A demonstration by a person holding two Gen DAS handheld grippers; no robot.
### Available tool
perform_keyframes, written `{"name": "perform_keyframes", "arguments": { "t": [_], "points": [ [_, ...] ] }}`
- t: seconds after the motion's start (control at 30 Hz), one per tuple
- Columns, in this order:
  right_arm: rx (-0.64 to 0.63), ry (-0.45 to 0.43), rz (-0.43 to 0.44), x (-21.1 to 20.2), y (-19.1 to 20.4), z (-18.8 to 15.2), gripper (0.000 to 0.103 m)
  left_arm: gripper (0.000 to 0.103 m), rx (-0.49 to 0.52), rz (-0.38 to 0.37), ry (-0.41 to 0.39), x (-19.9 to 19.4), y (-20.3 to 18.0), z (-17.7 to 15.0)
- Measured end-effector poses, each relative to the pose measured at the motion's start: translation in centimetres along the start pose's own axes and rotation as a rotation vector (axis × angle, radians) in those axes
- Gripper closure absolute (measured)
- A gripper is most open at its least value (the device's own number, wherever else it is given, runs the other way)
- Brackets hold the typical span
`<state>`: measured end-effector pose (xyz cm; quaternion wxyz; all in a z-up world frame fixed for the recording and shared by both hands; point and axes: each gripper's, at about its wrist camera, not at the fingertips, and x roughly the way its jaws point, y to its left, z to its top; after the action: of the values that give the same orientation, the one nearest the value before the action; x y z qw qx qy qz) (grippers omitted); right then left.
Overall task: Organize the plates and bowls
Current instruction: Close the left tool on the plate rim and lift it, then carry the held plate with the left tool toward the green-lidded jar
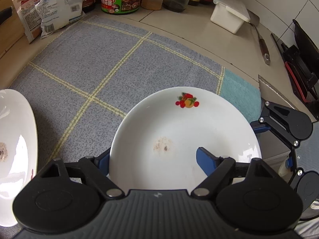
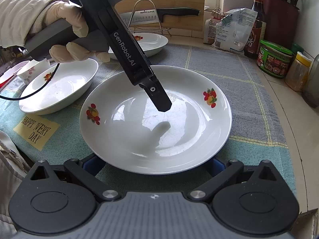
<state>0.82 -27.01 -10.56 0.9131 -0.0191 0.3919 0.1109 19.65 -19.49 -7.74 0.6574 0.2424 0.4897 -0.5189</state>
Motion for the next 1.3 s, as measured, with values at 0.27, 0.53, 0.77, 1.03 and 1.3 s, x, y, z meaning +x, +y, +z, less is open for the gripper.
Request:
{"name": "perform_keyframes", "arguments": {
  "t": [0.27, 0.53, 0.77, 1.03, 1.3],
  "points": [
    [-0.016, 0.002, -0.004, 0.2, 0.2, 0.2, 0.000, 0.024, 0.027, -0.025, 0.036, -0.1, 0.5, 0.4],
    [-0.027, 0.024, -0.018, 0.3, 0.2, 0.6, 0.000, 0.024, 0.028, -0.021, 0.044, -0.1, 0.5, 0.4],
    [-0.054, 0.036, -0.027, 0.2, 0.1, 1.1, 0.000, 0.024, 0.017, -0.012, 0.024, -0.7, 0.6, 0.8],
    [-0.083, 0.020, -0.040, -0.1, -1.0, 2.1, 0.000, 0.024, 0.010, 0.002, -0.024, -1.5, 0.8, 2.6],
    [-0.107, 0.008, -0.060, 0.2, -3.1, 3.7, 0.000, 0.024, 0.005, 0.019, -0.061, -1.3, 1.5, 4.9]
  ]
}}
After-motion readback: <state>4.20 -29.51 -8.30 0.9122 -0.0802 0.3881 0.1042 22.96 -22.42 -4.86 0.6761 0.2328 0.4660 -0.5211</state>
